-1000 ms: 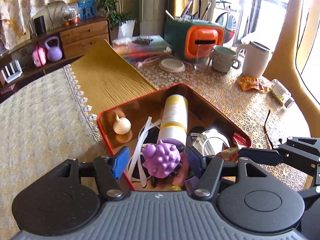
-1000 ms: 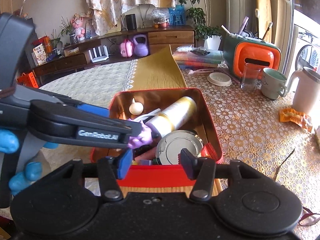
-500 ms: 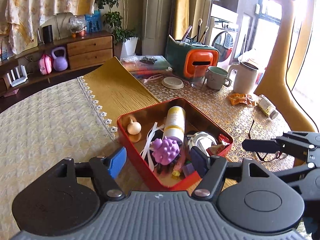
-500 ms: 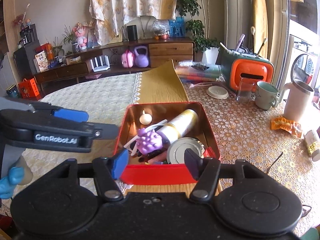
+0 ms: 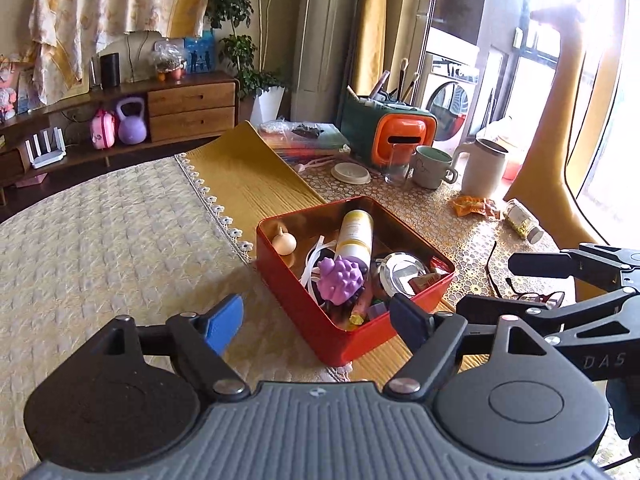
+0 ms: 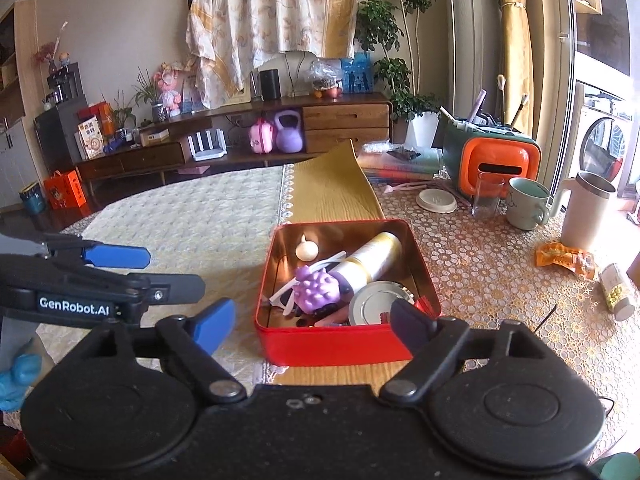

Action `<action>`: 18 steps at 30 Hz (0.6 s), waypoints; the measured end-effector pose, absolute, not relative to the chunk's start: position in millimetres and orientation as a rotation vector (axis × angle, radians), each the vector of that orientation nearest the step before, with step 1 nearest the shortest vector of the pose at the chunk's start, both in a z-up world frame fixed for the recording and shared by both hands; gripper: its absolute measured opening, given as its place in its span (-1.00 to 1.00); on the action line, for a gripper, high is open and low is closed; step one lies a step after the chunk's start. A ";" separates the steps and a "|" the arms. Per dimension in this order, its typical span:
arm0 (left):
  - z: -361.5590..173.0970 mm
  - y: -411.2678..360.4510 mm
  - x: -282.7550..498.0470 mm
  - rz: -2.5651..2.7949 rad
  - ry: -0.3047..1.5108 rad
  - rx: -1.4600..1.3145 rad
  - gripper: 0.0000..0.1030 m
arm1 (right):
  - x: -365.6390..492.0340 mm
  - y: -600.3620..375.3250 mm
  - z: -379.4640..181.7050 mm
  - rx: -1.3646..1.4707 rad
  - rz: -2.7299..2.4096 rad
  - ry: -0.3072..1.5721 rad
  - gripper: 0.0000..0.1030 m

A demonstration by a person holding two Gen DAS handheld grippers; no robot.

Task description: Organize rigid objects

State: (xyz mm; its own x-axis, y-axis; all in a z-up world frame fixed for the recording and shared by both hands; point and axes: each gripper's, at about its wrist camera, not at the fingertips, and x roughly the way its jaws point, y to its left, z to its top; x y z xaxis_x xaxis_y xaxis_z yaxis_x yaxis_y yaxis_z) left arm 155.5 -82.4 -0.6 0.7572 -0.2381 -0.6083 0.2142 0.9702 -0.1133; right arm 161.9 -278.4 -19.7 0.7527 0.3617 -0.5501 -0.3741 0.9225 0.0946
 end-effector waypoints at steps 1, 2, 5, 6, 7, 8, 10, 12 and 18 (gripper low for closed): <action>-0.1 -81.9 153.5 -0.249 0.664 -0.040 0.62 | 160.9 -279.6 -18.9 -0.015 0.404 0.592 0.73; 0.5 -81.5 151.5 -0.250 0.660 -0.042 0.62 | 159.7 -280.5 -18.1 -0.011 0.406 0.587 0.75; 1.9 -81.6 145.8 -0.244 0.651 -0.042 0.62 | 154.7 -282.4 -15.1 -0.008 0.419 0.566 0.85; 2.2 -81.5 143.7 -0.243 0.649 -0.042 0.62 | 152.8 -283.2 -14.1 -0.002 0.423 0.559 0.89; 2.4 -81.7 142.2 -0.244 0.649 -0.044 0.64 | 151.1 -284.0 -13.5 0.001 0.427 0.555 0.92; 2.2 -81.9 140.3 -0.245 0.651 -0.045 0.70 | 149.6 -284.4 -13.1 0.003 0.431 0.552 0.93; 2.0 -83.0 137.0 -0.241 0.649 -0.039 0.81 | 146.5 -284.5 -12.9 0.007 0.437 0.549 0.99; 2.4 -84.7 132.2 -0.237 0.642 -0.031 0.84 | 144.4 -285.2 -13.5 0.018 0.439 0.548 0.99; 3.3 -88.2 122.3 -0.235 0.632 -0.009 0.86 | 137.4 -289.7 -12.9 0.064 0.452 0.550 0.99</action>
